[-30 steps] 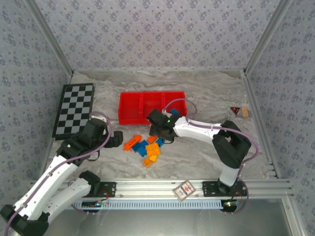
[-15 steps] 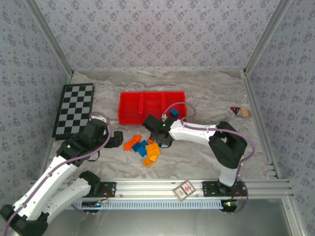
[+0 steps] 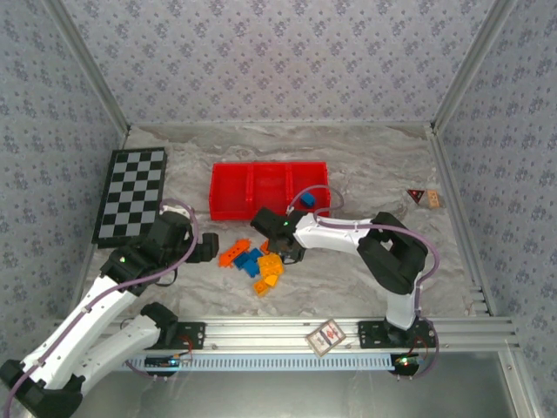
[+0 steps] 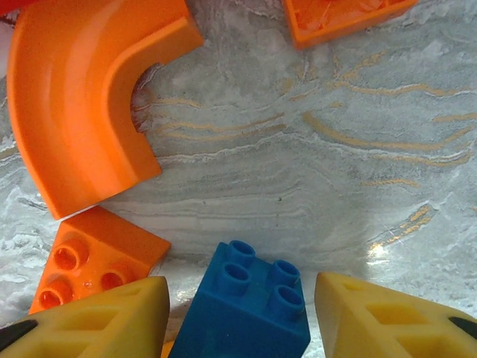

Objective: Sort the legos into containers by color
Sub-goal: Pick up the lego from the bottom-center of the table, then place the lego in the container.

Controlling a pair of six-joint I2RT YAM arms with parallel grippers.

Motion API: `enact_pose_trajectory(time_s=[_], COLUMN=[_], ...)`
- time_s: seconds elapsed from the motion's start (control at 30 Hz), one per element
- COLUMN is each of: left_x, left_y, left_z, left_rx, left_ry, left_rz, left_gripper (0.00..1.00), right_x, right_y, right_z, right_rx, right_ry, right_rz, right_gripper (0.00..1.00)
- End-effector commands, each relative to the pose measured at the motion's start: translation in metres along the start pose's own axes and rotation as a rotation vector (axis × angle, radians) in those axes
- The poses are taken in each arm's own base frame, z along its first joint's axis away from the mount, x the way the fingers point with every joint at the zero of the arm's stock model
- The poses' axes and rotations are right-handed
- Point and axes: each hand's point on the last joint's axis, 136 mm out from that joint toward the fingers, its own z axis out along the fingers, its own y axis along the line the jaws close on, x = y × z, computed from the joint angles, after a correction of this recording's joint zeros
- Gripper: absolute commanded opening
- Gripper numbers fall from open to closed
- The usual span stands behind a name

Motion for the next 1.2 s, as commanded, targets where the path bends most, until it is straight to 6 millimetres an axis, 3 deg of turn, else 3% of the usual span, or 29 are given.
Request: enact_pose_trajectory(time_s=[0.0,0.2,0.23,0.33,0.5,0.67,0.7,0.83,0.97,1.17], left_x=[-0.001,-0.001,-0.001,-0.001,-0.001,-0.001,-0.001,0.0,0.0,0.0], left_y=[0.002,0.003,0.003,0.002,0.003,0.002,0.003,0.002,0.002,0.002], left_z=[-0.003,-0.003,-0.003,-0.003,-0.003,-0.003,-0.003,-0.001,-0.001,-0.001], left_rx=[-0.013,-0.015,-0.015,-0.014,-0.016,-0.015,-0.016,-0.016,-0.018,-0.018], left_ry=[-0.01,-0.009,-0.01,-0.009,-0.008,-0.008,-0.009,-0.003,0.001,-0.001], left_rz=[-0.002,-0.001,-0.001,0.0,0.001,0.001,0.001,0.002,0.005,0.003], left_gripper=[1.0,1.0,1.0,1.0,1.0,1.0,1.0,1.0,1.0,1.0], right_x=[-0.003,-0.013,-0.009,-0.009,-0.023,-0.054,-0.065,-0.101,-0.139,-0.201], right_y=[-0.014,-0.012,-0.024,-0.027,-0.028,-0.017,-0.008,0.0,0.003,-0.004], right_z=[0.004,0.0,0.006,0.008,-0.005,-0.036,-0.048,-0.068,-0.068,-0.044], right_rx=[0.047,0.029,0.056,0.061,0.056,-0.004,-0.031,-0.034,-0.05,-0.038], right_ry=[-0.021,-0.044,-0.034,-0.026,-0.074,-0.179,-0.202,-0.254,-0.249,-0.215], right_rz=[0.001,-0.024,-0.033,-0.046,-0.081,-0.18,-0.211,-0.329,-0.382,-0.392], right_gripper=[0.53,0.38,0.37,0.34,0.26,0.26,0.26,0.26,0.26,0.27])
